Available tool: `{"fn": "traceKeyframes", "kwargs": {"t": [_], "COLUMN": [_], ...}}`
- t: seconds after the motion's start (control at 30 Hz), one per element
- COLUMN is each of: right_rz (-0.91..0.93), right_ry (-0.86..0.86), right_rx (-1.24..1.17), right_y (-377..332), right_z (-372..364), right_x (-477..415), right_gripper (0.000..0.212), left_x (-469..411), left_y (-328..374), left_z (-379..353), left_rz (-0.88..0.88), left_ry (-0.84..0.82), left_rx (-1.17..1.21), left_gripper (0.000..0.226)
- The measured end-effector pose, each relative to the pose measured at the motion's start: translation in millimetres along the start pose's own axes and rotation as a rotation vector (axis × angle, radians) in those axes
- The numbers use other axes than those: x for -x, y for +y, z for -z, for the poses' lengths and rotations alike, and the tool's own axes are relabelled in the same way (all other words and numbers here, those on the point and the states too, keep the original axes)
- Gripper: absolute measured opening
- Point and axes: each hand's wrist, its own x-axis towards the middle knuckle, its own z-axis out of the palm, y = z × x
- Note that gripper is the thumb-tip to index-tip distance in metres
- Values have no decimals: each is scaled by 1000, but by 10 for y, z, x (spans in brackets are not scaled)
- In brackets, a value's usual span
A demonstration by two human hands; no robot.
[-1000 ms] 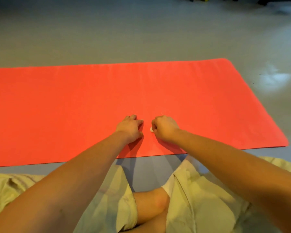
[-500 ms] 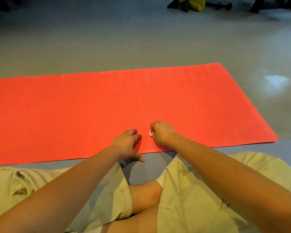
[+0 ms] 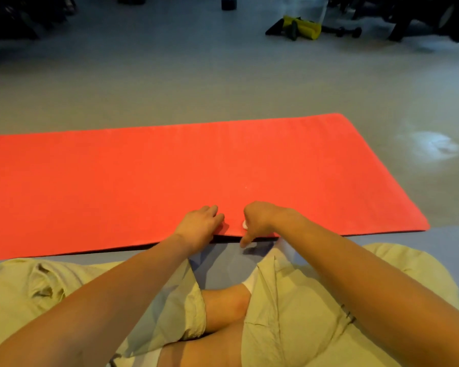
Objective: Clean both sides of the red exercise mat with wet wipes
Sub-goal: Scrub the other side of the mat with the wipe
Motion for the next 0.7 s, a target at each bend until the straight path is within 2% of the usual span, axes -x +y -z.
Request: {"fn": "traceKeyframes", "kwargs": {"t": [0.1,0.23,0.43,0.57,0.7], "right_rz": [-21,8,37,153,183], "right_ry": [65,158,379,486,469], "right_rx": [147,257,251,179,163], "right_y": [-65,-149,-250,-520,-946], "right_z": [-72,-147,-179,-186,-201], "right_x": [52,85,91,-70,-329], "right_gripper": [37,15,35,34,37], "left_x": [-6,-20,95,313,554], "left_y": [-52,-33,-252,-635,-942], "left_z": [181,448,578,604,568], "left_rz": [55,-3,13,76,144], "left_ry": [-57,-127,-41,-25,-86], "left_rx": [-69,-118,-95,-120,-161], "left_gripper": [13,19,52,80,80]}}
